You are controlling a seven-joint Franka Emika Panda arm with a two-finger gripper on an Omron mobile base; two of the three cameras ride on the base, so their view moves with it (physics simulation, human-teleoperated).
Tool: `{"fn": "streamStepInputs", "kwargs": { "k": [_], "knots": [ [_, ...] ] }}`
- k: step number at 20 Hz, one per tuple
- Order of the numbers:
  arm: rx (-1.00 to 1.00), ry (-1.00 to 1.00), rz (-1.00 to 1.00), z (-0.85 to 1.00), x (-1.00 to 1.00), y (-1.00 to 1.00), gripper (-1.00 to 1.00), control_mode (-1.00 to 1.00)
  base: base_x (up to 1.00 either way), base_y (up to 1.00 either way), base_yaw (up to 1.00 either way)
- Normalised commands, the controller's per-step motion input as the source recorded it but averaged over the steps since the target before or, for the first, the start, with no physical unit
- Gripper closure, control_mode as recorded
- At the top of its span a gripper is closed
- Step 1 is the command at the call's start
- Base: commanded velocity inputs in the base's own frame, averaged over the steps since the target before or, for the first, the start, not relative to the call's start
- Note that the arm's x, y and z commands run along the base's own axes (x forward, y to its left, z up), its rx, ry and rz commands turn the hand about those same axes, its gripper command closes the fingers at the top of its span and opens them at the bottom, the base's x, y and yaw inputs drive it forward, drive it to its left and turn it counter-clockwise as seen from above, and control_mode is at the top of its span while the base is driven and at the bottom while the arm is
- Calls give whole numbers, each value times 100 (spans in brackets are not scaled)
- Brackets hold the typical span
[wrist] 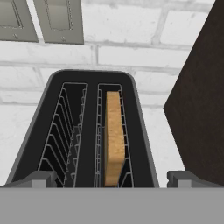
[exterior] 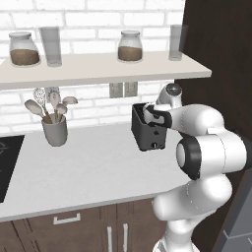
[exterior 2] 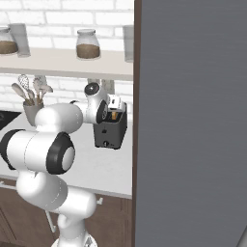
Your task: Start the toaster. Once the lever pops up, take the bread to the plate on the dining counter.
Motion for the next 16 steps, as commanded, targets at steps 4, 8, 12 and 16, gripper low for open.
{"fn": "streamStepInputs", "kwargs": {
  "k": [4, 8, 12, 16],
  "knots": [
    [0, 0, 0, 0, 0, 0, -100, -100, 0, 0, 0],
    [0, 0, 0, 0, 0, 0, -100, -100, 0, 0, 0],
    [0, 0, 0, 0, 0, 0, -100, -100, 0, 0, 0],
    [0, 0, 0, 0, 0, 0, -100, -100, 0, 0, 0]
  ]
}}
